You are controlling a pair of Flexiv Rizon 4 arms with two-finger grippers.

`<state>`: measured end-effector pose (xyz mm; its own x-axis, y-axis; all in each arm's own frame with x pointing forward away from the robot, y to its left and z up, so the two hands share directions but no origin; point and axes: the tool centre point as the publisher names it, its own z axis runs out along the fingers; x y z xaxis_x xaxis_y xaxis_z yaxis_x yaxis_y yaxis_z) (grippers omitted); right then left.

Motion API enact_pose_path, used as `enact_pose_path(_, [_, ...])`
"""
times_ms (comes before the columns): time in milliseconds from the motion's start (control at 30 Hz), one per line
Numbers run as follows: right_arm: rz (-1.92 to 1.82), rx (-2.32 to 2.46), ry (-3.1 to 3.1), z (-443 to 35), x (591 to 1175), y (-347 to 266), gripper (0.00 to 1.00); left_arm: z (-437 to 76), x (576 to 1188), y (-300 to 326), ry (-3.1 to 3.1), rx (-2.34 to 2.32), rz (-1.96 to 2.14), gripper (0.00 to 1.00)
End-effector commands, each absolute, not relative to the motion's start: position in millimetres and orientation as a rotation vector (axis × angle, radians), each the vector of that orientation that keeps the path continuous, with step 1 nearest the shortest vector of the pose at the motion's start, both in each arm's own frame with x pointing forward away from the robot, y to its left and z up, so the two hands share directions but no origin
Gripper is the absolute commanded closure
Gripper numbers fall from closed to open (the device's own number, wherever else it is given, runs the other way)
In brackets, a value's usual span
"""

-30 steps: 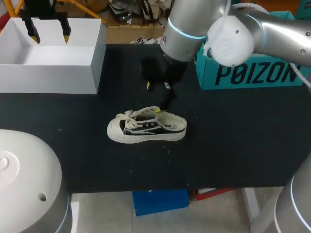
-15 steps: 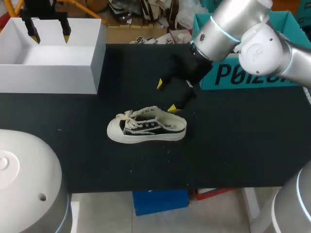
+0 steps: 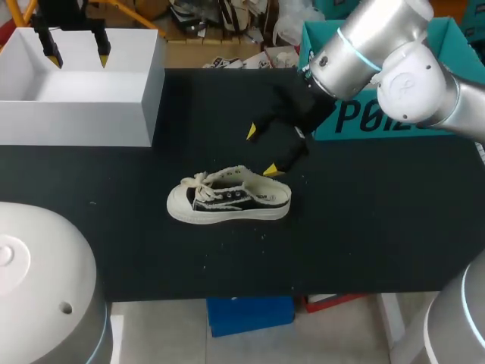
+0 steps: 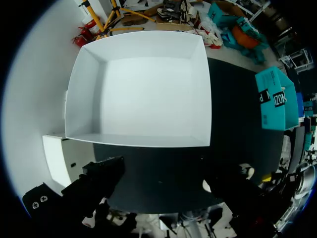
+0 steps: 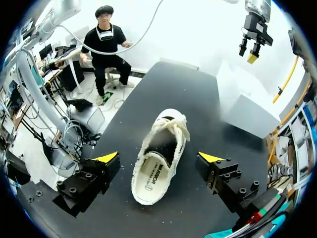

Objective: Take the shoe out of the shoebox, open the shoe tongue, remove and reinsert the insole, then place the shoe into the shoebox

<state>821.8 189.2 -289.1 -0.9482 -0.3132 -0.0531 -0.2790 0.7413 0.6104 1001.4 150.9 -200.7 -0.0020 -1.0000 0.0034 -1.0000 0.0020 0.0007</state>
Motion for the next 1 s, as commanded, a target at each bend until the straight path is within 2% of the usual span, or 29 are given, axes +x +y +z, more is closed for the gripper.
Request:
enact_pose_path(33, [-1.046, 0.469, -2.887, -291, 819, 190, 0.00, -200, 1001, 150, -2.221, 2.219, 0.000, 0.00])
enact_pose_path(367, [-1.136, 0.295, -2.966, -309, 806, 174, 0.00, -200, 1001, 150, -2.221, 2.219, 0.000, 0.00])
enact_pose_path(1000, [-1.358, 0.143, -2.891, -379, 809, 157, 0.00, -200, 1001, 150, -2.221, 2.219, 0.000, 0.00])
